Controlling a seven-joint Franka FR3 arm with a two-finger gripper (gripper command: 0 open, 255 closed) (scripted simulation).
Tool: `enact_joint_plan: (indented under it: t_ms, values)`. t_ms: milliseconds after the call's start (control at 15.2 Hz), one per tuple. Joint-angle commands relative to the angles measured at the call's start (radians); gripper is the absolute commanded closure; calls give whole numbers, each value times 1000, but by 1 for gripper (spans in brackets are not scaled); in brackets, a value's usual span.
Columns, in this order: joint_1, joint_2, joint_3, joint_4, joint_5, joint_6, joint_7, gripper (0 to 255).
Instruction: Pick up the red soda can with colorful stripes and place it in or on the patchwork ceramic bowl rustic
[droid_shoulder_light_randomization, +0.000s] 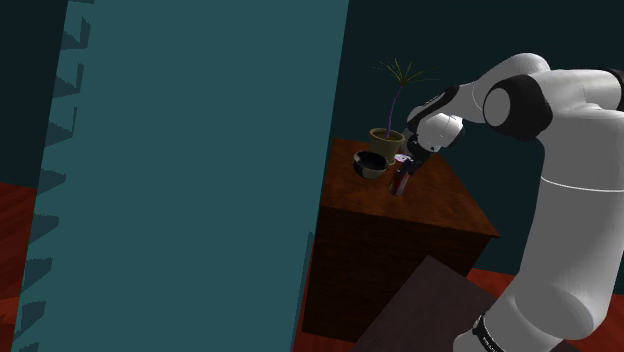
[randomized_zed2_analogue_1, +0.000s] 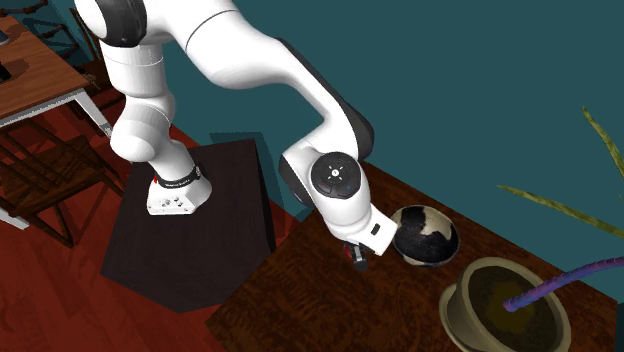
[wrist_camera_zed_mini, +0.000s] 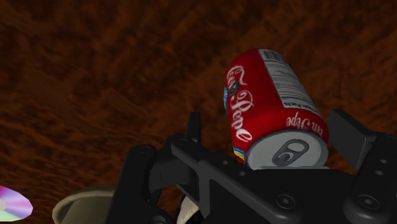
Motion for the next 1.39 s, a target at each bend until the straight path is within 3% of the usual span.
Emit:
enact_joint_plan:
  t_ms: [0, 66, 132, 726, 1320]
  values:
    - [0, 1, 0, 0, 1, 0, 0, 0]
    - [0, 1, 0, 0, 1, 0, 0, 0]
    - [0, 1, 0, 0, 1, 1, 0, 255]
    - [0, 1, 0, 0, 1, 0, 0, 255]
    - [28, -74, -37, 33, -90, -77, 76, 255]
